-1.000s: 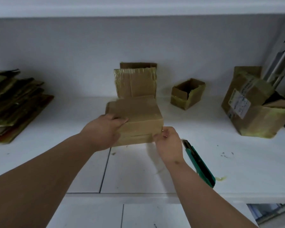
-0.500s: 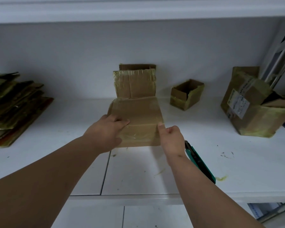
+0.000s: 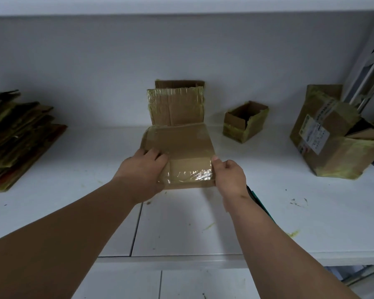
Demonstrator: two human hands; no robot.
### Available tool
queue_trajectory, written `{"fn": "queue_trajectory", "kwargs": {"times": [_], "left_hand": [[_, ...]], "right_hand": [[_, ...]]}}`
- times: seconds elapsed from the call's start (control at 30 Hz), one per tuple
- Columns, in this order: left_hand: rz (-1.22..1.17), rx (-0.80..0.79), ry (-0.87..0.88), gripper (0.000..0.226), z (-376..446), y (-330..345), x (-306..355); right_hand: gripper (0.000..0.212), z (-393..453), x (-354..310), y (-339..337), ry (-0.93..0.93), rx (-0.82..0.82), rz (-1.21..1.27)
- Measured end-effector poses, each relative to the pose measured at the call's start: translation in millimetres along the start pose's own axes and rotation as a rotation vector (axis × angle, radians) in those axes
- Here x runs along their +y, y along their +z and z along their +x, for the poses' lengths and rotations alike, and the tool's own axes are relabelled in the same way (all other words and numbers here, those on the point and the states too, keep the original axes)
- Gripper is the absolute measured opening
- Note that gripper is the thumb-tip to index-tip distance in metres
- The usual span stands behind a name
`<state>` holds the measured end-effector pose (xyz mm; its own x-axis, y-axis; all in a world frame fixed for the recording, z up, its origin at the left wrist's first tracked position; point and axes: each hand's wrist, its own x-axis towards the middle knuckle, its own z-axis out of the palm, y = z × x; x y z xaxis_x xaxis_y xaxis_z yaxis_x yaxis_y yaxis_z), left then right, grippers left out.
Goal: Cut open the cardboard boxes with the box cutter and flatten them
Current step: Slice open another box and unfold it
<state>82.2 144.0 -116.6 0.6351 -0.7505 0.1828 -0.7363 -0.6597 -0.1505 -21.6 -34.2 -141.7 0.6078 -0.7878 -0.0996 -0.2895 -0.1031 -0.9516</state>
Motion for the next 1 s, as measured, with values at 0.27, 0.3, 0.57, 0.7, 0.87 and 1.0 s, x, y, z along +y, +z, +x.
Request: {"fn": "queue_trajectory", "kwargs": {"times": [0.27, 0.3, 0.57, 0.7, 0.87, 1.0], "left_hand": [[-0.561, -0.237, -0.175, 0.039, 19, -50, -30], [-0.688, -0.222, -0.222, 0.033, 18, -50, -31], [-0.731, 0.141, -0.405, 0.035, 12, -31, -22], [-0.543, 0.174, -0.275, 0.016, 10, -27, -14], [-0.406, 0.076, -0.213, 0.044, 4, -21, -11], [-0.302, 0.006, -0.271, 0.068, 5, -19, -3]], "right_hand": [[0.029, -6, -6, -8, -0.022, 0.102, 0.268], [0.020, -6, 0, -6, -0.087, 0.077, 0.181], [0.084, 0, 16, 26, -0.188, -0.033, -0.167], [0.095, 3, 11, 36, -0.161, 0.069, -0.352], [0.078, 1, 14, 35, -0.163, 0.041, -0.315], [0.070, -5, 17, 27, -0.142, 0.018, -0.156]]}}
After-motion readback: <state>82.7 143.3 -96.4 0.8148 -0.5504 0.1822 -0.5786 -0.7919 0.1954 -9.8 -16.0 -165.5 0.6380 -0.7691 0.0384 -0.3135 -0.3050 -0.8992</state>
